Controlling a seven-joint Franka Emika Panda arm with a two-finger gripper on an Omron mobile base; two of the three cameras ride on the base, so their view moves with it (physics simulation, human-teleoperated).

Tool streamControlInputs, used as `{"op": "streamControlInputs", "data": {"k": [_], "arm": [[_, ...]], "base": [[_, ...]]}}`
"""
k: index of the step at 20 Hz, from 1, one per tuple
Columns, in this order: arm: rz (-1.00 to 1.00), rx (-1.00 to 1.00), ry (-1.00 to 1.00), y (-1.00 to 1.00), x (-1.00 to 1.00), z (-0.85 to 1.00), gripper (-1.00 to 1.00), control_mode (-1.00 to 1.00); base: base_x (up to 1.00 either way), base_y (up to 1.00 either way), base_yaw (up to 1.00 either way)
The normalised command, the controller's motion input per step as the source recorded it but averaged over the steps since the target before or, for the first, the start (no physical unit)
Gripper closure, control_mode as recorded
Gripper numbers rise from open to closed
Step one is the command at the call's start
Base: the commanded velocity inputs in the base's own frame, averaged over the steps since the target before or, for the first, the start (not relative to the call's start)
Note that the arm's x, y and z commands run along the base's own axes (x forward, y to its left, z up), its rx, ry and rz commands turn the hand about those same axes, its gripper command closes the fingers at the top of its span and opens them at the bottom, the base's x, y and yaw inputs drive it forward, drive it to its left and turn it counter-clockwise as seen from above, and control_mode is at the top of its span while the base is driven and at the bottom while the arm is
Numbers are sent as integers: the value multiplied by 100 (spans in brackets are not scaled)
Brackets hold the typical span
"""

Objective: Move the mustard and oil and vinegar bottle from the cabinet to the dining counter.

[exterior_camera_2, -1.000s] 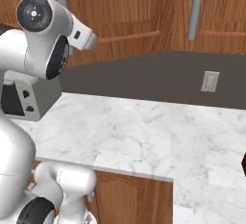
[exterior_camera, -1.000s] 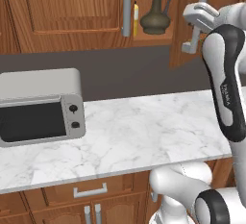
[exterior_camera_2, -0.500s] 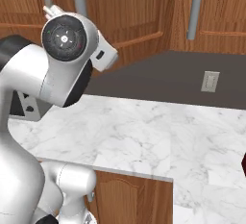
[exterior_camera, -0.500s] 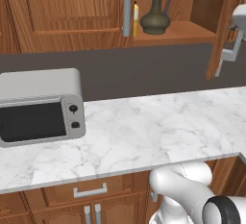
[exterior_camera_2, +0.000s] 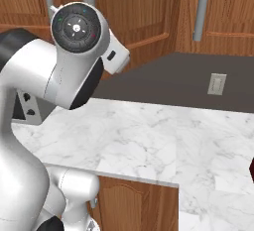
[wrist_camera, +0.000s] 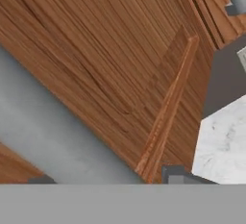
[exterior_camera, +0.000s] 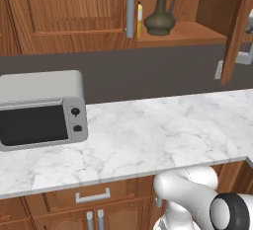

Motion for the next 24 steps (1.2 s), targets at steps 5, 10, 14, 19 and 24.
{"op": "streamControlInputs", "data": {"k": [5, 10, 14, 19, 24], "arm": [[0, 3, 7, 37, -28, -12, -100, -100], [0, 2, 8, 42, -36, -7, -100, -100], [-4, 0, 11, 43, -45, 0, -100, -100], [-8, 0, 9, 62, 3, -9, -100, -100], [-8, 4, 4, 50, 32, -13, -100, -100]], "base": [[0, 0, 0], [0, 0, 0], [0, 0, 0], [0, 0, 0], [0, 0, 0]]}}
